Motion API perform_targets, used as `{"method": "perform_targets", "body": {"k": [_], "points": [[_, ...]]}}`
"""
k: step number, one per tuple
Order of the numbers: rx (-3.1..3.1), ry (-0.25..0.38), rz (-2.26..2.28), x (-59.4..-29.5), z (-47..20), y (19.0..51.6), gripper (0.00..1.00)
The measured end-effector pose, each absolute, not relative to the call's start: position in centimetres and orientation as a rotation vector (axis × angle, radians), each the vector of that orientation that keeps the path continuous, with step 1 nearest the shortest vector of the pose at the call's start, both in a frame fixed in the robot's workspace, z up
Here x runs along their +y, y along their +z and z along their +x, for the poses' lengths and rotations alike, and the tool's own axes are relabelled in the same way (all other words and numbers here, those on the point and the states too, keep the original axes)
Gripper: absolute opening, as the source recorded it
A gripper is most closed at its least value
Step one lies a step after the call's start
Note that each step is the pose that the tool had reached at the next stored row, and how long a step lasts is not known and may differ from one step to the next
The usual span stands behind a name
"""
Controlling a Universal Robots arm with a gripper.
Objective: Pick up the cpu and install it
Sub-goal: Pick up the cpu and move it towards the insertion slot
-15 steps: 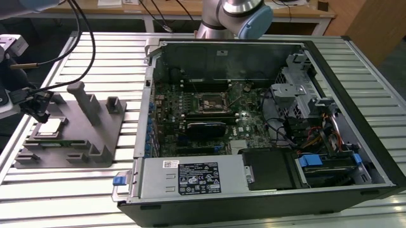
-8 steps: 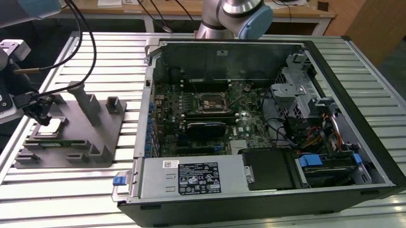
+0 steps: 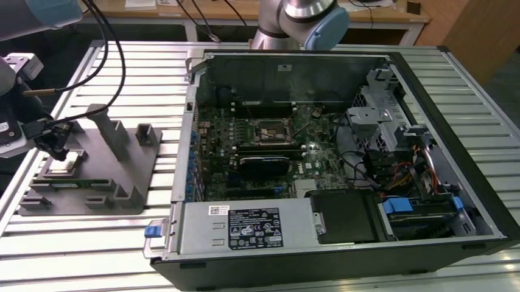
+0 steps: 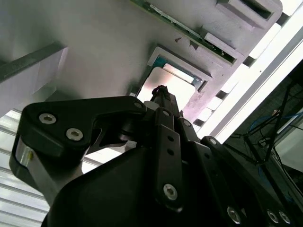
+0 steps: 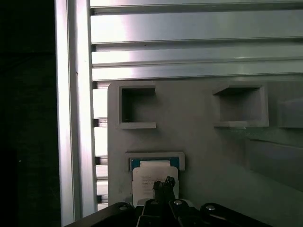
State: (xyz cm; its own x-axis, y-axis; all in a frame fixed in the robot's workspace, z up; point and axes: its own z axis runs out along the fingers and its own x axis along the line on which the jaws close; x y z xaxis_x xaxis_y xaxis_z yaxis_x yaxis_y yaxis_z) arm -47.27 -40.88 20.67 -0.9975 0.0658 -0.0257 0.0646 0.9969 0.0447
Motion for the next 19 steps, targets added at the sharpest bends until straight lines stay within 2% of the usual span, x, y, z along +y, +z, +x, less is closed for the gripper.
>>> {"method": "perform_targets", "body": {"k": [15,16,17,18,19], "points": [[3.112,0.062,0.101,-40.82,-47.46,19.80,0.11],[3.112,0.062,0.102,-40.81,-47.46,19.79,0.11],[3.112,0.062,0.101,-40.81,-47.46,19.79,0.17],[3.112,0.062,0.102,-40.81,-47.46,19.79,0.17],[3.112,0.062,0.102,-40.81,-47.46,19.79,0.23]]}}
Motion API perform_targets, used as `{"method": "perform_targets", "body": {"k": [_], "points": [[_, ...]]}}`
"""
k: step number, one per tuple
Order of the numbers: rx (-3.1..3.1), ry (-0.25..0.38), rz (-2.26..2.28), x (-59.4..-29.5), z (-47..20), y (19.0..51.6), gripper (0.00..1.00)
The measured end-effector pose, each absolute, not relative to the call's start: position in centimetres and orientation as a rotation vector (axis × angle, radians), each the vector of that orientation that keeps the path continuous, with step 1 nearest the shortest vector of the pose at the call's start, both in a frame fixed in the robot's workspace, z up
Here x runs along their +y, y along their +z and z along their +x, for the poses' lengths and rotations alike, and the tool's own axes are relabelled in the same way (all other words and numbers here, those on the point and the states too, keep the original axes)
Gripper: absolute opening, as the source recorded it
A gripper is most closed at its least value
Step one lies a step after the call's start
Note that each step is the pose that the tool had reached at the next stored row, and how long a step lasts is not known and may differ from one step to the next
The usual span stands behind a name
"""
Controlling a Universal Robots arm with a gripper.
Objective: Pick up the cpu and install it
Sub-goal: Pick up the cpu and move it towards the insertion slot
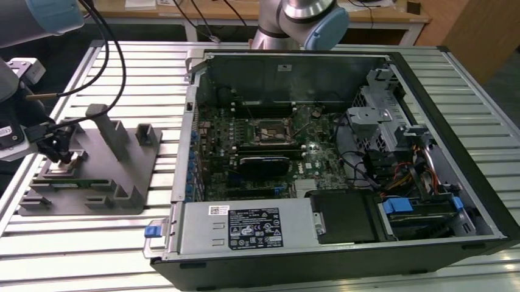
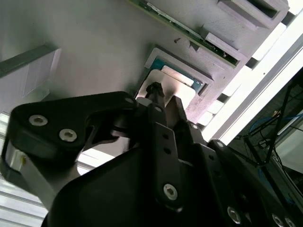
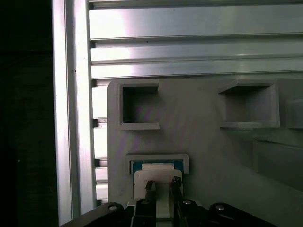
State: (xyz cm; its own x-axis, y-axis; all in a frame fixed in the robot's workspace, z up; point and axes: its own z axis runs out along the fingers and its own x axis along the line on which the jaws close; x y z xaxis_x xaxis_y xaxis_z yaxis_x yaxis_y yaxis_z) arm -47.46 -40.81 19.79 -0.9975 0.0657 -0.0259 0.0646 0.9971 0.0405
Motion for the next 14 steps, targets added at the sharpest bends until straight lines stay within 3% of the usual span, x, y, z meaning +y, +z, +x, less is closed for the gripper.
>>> {"method": "perform_targets", "body": {"k": [1,3,4,6,9,10,14], "points": [[3.112,0.062,0.102,-40.81,-47.46,19.79,0.23],[3.112,0.062,0.101,-40.81,-47.46,19.79,0.35],[3.112,0.062,0.101,-40.81,-47.46,19.79,0.35],[3.112,0.062,0.101,-40.81,-47.46,19.79,0.47],[3.112,0.062,0.101,-40.81,-47.46,19.79,0.53],[3.112,0.062,0.101,-40.81,-47.46,19.79,0.59],[3.113,0.062,0.080,-40.81,-47.46,19.72,0.59]]}}
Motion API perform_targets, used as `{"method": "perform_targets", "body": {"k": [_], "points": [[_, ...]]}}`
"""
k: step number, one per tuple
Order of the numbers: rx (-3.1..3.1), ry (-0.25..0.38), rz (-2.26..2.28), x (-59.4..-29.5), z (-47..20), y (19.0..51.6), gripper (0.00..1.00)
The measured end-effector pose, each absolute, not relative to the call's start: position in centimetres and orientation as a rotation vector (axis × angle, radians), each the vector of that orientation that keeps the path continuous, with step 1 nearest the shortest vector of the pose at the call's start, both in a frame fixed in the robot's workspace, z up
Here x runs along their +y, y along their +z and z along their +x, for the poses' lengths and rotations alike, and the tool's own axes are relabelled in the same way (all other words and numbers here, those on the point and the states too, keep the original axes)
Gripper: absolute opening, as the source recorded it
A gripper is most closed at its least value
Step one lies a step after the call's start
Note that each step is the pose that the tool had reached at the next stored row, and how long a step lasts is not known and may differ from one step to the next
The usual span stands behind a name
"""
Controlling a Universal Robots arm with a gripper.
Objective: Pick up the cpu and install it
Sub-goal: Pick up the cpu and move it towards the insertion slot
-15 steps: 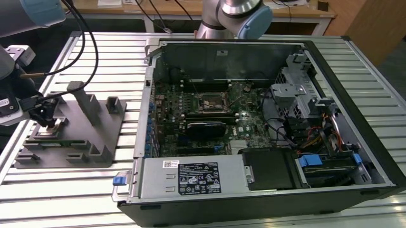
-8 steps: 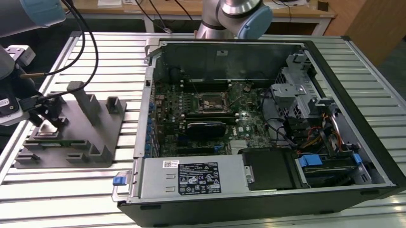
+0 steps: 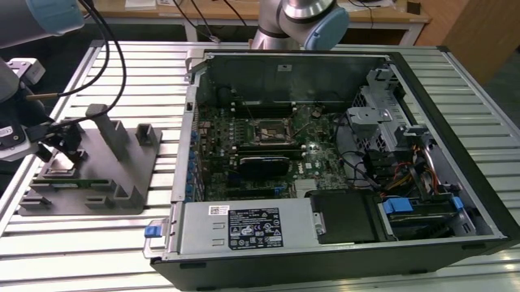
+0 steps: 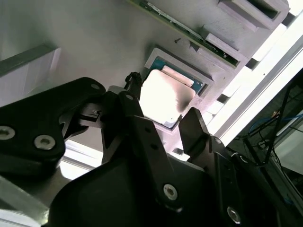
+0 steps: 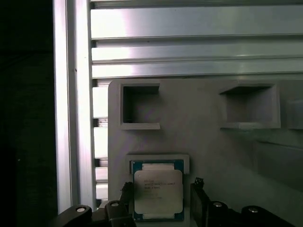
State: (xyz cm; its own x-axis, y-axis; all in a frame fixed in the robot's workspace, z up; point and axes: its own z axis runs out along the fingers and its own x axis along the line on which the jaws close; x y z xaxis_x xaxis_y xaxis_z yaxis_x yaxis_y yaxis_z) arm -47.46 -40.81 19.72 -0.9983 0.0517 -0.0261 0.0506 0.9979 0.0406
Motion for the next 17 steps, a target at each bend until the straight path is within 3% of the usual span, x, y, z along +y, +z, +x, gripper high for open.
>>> {"method": "perform_targets", "body": {"k": [17], "points": [[3.115,0.063,0.021,-40.81,-47.46,19.01,0.59]]}}
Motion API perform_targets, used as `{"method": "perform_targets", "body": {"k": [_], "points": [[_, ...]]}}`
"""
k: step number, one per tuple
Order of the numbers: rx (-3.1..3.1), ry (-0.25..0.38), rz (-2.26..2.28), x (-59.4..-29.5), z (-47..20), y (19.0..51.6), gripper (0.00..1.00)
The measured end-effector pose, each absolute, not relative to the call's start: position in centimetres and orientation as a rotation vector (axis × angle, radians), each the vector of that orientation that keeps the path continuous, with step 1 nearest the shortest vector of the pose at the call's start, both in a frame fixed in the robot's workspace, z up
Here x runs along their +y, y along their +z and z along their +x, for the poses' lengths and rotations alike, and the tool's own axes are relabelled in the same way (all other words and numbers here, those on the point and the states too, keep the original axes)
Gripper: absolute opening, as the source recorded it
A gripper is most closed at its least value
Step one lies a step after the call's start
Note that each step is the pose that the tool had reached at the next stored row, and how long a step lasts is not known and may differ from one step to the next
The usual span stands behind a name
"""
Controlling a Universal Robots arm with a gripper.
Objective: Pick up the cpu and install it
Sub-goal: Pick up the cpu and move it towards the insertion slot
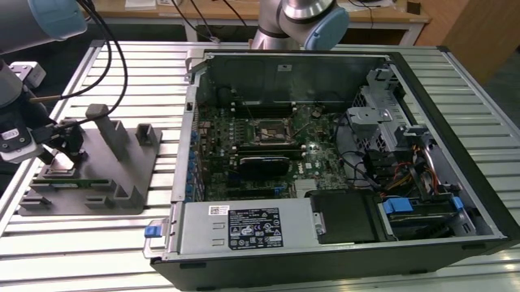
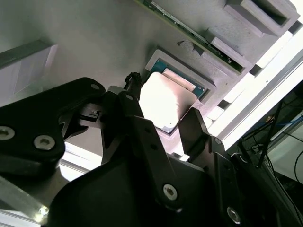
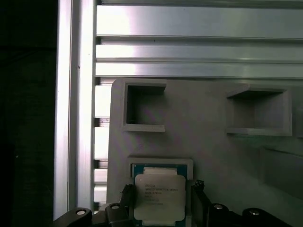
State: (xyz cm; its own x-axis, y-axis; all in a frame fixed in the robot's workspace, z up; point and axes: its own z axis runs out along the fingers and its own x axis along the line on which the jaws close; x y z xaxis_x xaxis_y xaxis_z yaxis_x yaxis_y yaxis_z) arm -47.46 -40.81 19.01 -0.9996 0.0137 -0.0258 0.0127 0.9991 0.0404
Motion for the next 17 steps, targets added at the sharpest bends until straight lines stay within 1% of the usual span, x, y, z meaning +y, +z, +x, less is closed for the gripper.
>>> {"method": "perform_targets", "body": {"k": [17], "points": [[3.115,0.063,0.021,-40.79,-47.78,18.53,0.59]]}}
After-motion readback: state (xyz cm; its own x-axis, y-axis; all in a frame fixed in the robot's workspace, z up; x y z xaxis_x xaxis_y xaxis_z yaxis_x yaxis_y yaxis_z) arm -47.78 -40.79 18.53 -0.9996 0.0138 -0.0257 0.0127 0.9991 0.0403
